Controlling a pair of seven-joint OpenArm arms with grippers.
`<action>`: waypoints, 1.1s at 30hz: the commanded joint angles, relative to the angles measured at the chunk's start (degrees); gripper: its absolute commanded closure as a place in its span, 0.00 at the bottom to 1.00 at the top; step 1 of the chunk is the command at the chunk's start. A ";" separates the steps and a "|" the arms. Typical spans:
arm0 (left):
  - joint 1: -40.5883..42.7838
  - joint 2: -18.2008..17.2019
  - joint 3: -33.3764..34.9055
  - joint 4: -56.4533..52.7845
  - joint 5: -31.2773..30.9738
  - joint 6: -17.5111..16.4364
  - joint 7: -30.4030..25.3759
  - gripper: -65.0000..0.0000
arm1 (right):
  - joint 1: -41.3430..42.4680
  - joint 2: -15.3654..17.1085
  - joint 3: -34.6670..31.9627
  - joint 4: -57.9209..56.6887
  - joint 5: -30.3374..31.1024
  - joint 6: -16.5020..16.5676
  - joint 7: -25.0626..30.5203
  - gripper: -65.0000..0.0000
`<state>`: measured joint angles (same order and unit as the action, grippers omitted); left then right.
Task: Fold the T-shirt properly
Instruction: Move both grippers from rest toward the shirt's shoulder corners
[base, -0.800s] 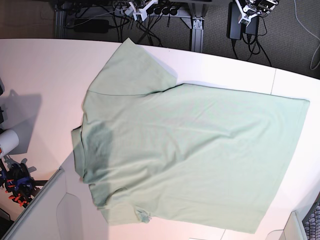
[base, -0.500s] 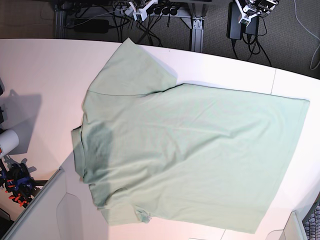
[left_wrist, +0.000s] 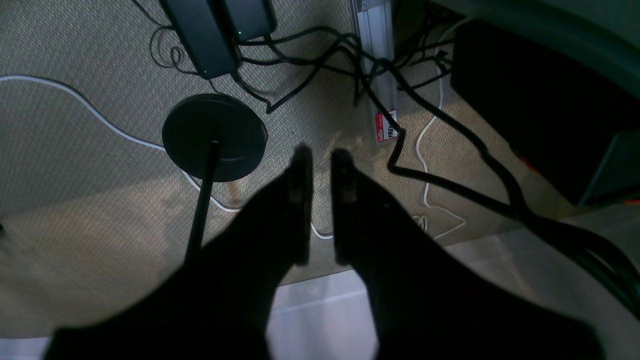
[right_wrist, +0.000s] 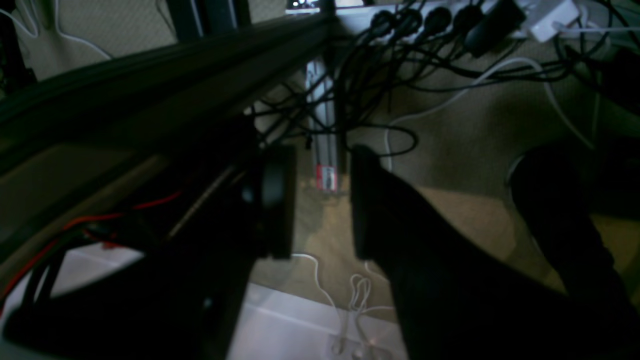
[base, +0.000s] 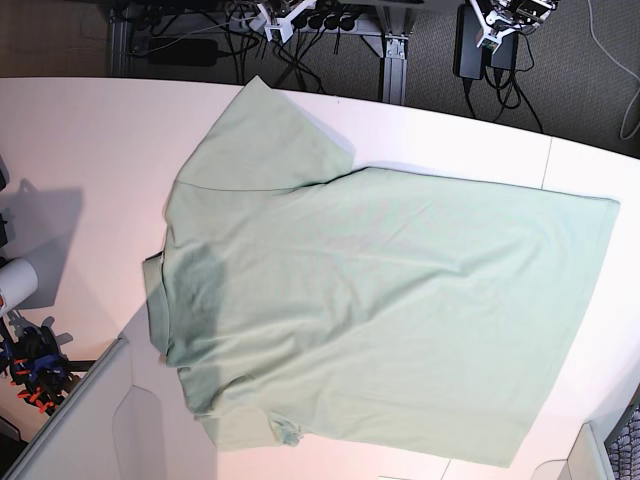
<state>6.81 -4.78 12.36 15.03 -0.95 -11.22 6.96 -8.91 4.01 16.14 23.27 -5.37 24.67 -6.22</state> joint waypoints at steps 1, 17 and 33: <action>0.76 -0.17 -0.04 0.28 0.09 -1.01 -0.09 0.84 | -0.52 0.66 -0.04 0.42 0.37 1.01 0.44 0.70; 14.88 -9.97 -0.07 24.13 -7.04 -21.64 3.56 0.84 | -16.31 6.88 -0.04 18.05 9.03 1.11 -5.38 0.70; 35.74 -17.64 -13.94 72.89 -25.83 -28.78 13.51 0.83 | -41.66 16.28 9.35 72.43 42.34 1.11 -26.60 0.70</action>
<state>41.93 -21.65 -1.23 87.31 -26.89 -39.22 21.28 -49.87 19.84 25.19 95.11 36.53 25.26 -33.50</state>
